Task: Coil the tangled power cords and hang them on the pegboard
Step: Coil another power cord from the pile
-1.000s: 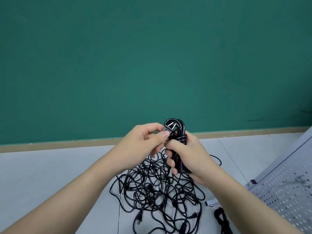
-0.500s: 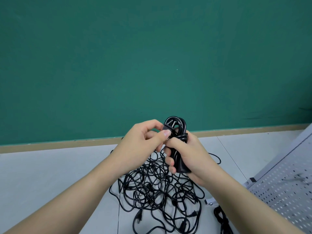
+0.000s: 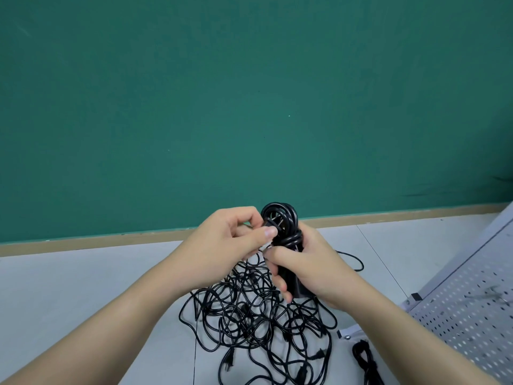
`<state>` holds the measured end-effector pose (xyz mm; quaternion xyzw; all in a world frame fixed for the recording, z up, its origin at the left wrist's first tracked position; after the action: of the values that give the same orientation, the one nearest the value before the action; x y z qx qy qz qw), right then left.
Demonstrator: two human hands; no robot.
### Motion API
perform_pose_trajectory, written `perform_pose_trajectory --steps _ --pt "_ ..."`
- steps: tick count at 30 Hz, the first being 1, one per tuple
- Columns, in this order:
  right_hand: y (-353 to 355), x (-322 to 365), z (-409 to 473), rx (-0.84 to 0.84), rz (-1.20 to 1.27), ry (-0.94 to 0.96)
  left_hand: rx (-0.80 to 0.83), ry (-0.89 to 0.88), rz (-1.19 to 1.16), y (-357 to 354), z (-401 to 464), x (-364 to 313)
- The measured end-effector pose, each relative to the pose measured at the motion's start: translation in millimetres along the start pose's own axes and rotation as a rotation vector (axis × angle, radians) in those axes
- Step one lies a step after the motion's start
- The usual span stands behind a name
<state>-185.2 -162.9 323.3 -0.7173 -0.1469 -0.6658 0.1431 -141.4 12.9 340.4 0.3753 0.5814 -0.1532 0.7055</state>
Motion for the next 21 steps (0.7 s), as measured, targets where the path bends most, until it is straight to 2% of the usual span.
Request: perform_pose_trajectory --steps 7,13,21 --pt "-4 1 4 -0.040 -0.016 -0.008 -0.118 -0.011 0.085 -5 1 -2" --pt "-2 9 2 -0.102 -0.059 0.051 -0.097 -0.054 0.055 -8 2 -7" --pt "-1 6 -1 -0.221 -0.278 0.079 -0.047 -0.063 0.055 -11 1 -4"
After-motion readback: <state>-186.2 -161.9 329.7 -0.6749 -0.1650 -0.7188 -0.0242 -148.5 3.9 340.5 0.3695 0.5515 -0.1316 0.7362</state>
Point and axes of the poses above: each hand's wrist, its own z-axis towards the middle knuckle, its own y-axis out of the back of the hand, x = y × z, the point moved 1 cm from there along z, towards the middle knuckle, and after that the axes turned 12 degrees about x, right-handed, at the moved point
